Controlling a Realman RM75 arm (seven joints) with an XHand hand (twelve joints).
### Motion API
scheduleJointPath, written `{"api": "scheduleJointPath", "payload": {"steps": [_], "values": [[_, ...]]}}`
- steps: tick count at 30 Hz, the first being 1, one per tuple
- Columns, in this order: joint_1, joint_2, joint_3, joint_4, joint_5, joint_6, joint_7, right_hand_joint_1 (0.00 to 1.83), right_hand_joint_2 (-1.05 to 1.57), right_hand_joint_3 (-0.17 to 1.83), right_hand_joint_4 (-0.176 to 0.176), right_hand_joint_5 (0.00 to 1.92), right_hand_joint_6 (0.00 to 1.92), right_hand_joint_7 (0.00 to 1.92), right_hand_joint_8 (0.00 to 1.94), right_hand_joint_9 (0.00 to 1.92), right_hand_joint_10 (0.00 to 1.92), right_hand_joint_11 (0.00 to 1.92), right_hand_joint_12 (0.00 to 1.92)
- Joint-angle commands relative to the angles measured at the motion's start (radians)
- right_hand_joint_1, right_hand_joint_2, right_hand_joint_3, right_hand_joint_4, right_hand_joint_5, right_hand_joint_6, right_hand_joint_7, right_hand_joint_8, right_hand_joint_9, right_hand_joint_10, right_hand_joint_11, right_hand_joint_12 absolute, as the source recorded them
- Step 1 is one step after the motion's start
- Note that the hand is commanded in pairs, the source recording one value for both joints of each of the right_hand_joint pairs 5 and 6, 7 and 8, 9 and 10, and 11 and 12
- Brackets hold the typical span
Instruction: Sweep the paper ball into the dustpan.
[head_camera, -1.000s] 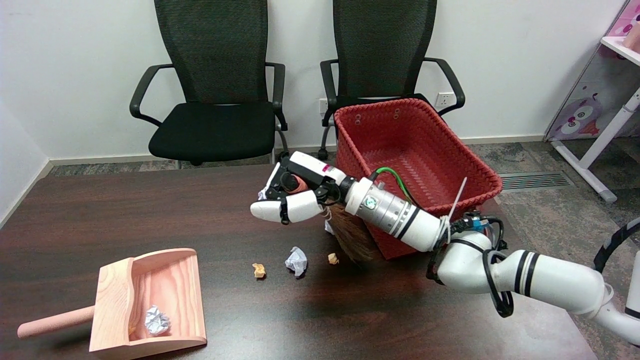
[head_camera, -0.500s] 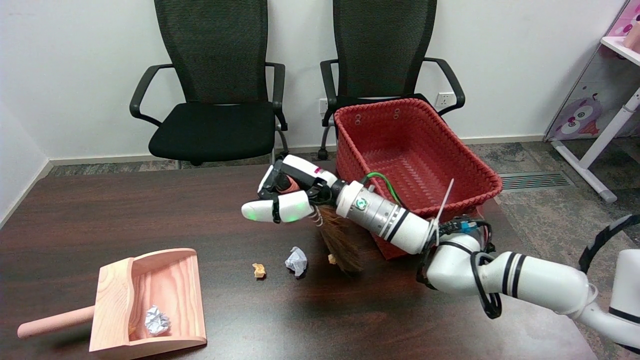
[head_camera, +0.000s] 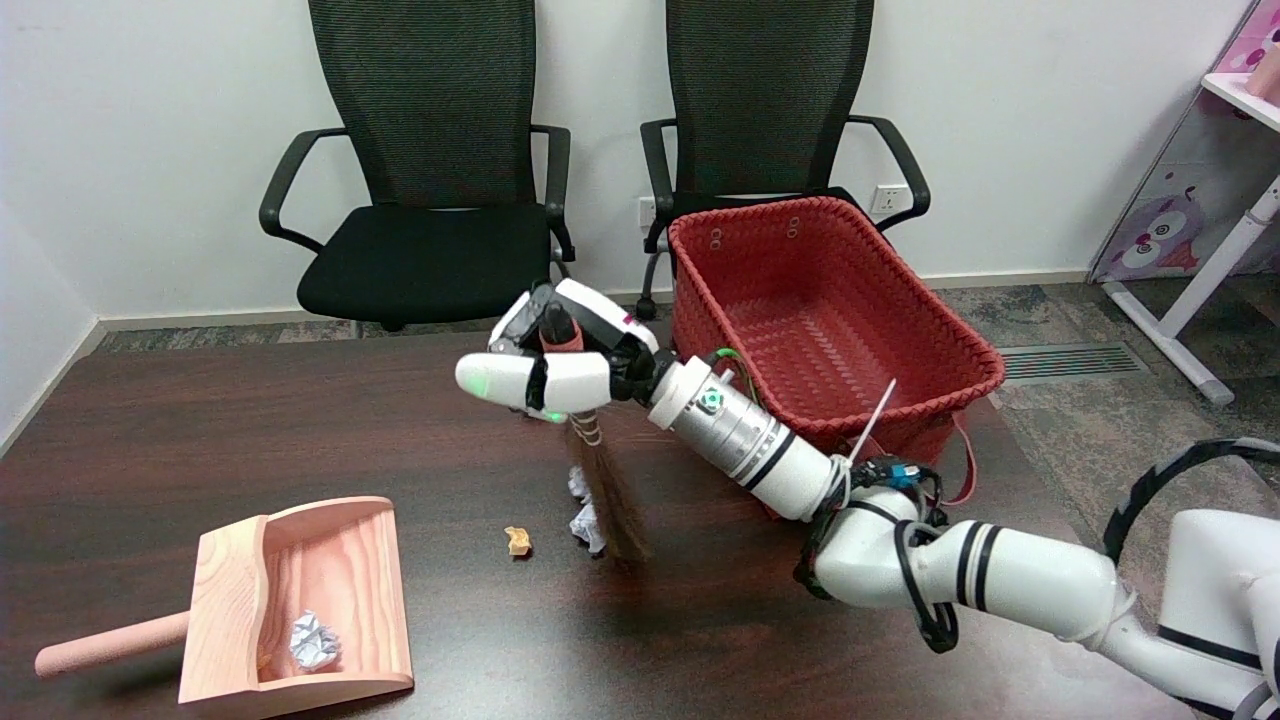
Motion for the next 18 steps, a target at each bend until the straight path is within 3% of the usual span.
{"api": "scheduleJointPath", "payload": {"steps": [1, 9, 14, 18], "values": [[-0.001, -0.070, -0.048, 0.015, 0.235, 0.251, 0.178, 0.99, 1.57, 0.51, 0.012, 1.92, 1.92, 1.92, 1.92, 1.92, 1.92, 1.92, 1.92], [-0.014, -0.029, -0.046, -0.037, 0.305, 0.309, 0.394, 0.98, 1.57, 0.57, 0.003, 1.92, 1.92, 1.92, 1.92, 1.92, 1.92, 1.92, 1.92], [-0.015, 0.006, -0.023, -0.057, 0.318, 0.330, 0.389, 0.97, 1.57, 0.68, -0.001, 1.92, 1.92, 1.92, 1.92, 1.92, 1.92, 1.92, 1.92], [0.011, 0.048, 0.004, -0.037, 0.208, 0.287, 0.336, 0.97, 1.57, 0.77, 0.013, 1.92, 1.92, 1.92, 1.92, 1.92, 1.92, 1.92, 1.92]]}}
